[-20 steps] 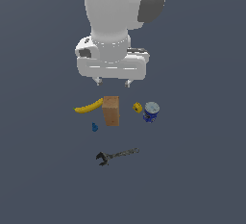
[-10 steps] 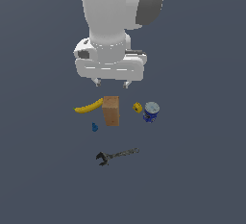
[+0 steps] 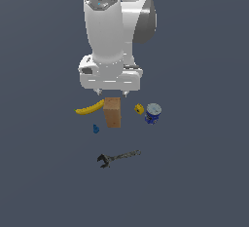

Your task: Pick up a designated object from a clutter of objects.

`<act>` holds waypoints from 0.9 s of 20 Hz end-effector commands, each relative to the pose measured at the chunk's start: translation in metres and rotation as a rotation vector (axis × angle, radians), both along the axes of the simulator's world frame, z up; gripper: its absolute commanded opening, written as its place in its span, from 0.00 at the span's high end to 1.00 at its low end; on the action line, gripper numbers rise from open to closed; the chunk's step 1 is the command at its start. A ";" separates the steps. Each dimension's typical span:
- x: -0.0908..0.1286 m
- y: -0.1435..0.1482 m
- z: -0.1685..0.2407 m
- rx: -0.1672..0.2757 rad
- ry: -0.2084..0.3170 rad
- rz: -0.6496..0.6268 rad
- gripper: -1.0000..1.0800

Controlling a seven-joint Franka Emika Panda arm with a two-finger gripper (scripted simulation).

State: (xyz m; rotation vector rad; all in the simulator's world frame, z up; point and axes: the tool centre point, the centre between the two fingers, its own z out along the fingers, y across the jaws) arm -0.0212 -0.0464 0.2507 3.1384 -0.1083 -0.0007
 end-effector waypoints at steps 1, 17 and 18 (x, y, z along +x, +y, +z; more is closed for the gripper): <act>-0.006 -0.003 -0.018 0.000 0.000 0.008 0.04; -0.022 -0.009 -0.058 0.001 0.001 0.027 0.04; -0.022 -0.009 -0.059 0.001 0.001 0.027 0.04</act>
